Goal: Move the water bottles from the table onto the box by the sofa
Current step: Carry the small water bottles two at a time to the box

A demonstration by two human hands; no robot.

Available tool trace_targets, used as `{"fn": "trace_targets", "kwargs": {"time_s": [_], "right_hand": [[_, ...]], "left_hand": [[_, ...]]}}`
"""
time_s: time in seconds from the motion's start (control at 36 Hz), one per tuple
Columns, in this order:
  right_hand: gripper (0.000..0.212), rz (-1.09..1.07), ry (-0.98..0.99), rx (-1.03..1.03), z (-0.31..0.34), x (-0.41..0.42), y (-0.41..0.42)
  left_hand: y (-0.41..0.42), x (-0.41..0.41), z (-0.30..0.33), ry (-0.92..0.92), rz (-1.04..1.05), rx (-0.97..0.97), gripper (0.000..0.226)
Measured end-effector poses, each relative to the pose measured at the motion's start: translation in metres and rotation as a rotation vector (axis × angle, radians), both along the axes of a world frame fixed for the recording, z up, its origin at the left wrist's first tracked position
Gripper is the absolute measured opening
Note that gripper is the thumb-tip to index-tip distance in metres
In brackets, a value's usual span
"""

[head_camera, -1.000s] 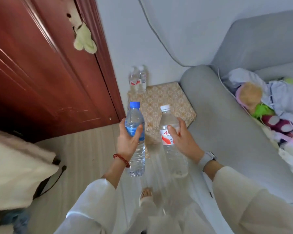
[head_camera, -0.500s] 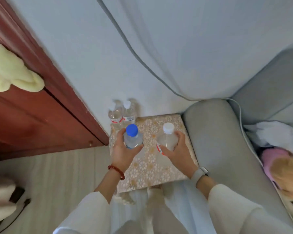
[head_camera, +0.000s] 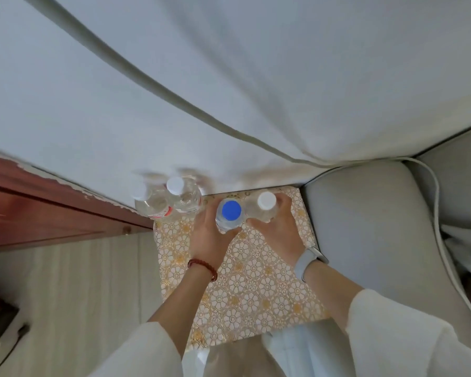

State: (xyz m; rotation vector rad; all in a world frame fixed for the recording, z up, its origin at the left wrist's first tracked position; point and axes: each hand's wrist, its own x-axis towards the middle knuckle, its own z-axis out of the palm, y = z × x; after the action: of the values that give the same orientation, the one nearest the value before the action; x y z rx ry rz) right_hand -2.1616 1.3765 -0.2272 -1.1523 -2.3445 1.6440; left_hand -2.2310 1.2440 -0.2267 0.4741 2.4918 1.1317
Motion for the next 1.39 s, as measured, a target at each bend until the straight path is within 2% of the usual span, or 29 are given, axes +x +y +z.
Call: {"fn": "trace_targets", "kwargs": {"time_s": [0.11, 0.19, 0.31, 0.42, 0.47, 0.56, 0.81, 1.0, 1.14, 1.39], "right_hand": [[0.076, 0.033, 0.035, 0.000, 0.001, -0.003, 0.003], [0.080, 0.097, 0.045, 0.018, 0.005, 0.000, 0.005], [0.059, 0.162, 0.065, 0.101, 0.012, 0.003, 0.010], [0.043, 0.158, 0.041, 0.125, 0.013, 0.002, 0.015], [0.039, 0.154, 0.041, 0.146, 0.014, 0.000, 0.013], [0.037, 0.104, 0.060, 0.180, 0.015, -0.004, 0.006], [0.035, -0.022, 0.110, 0.176, 0.014, -0.031, -0.011], [0.035, -0.041, 0.110, 0.177, 0.019, -0.043, -0.014], [0.033, -0.048, 0.113, 0.197, 0.020, -0.046, -0.015], [0.034, -0.040, 0.108, 0.210, 0.019, -0.051, -0.013]], "left_hand": [[0.004, -0.001, -0.007, -0.050, 0.042, 0.003, 0.072], [0.004, -0.005, -0.001, -0.042, -0.004, -0.008, 0.074], [0.002, -0.011, 0.018, 0.004, -0.045, 0.045, 0.072], [0.004, -0.017, 0.031, 0.172, -0.114, 0.018, 0.044], [0.003, -0.020, 0.031, 0.268, -0.140, -0.036, 0.038], [0.003, -0.026, 0.028, 0.377, -0.140, -0.115, 0.037], [0.006, -0.046, 0.024, 0.516, -0.131, -0.189, 0.039], [0.004, -0.049, 0.030, 0.810, -0.161, -0.360, 0.046], [0.000, -0.056, 0.029, 0.822, -0.197, -0.398, 0.045], [0.004, -0.068, 0.024, 0.746, -0.161, -0.316, 0.043]]}}
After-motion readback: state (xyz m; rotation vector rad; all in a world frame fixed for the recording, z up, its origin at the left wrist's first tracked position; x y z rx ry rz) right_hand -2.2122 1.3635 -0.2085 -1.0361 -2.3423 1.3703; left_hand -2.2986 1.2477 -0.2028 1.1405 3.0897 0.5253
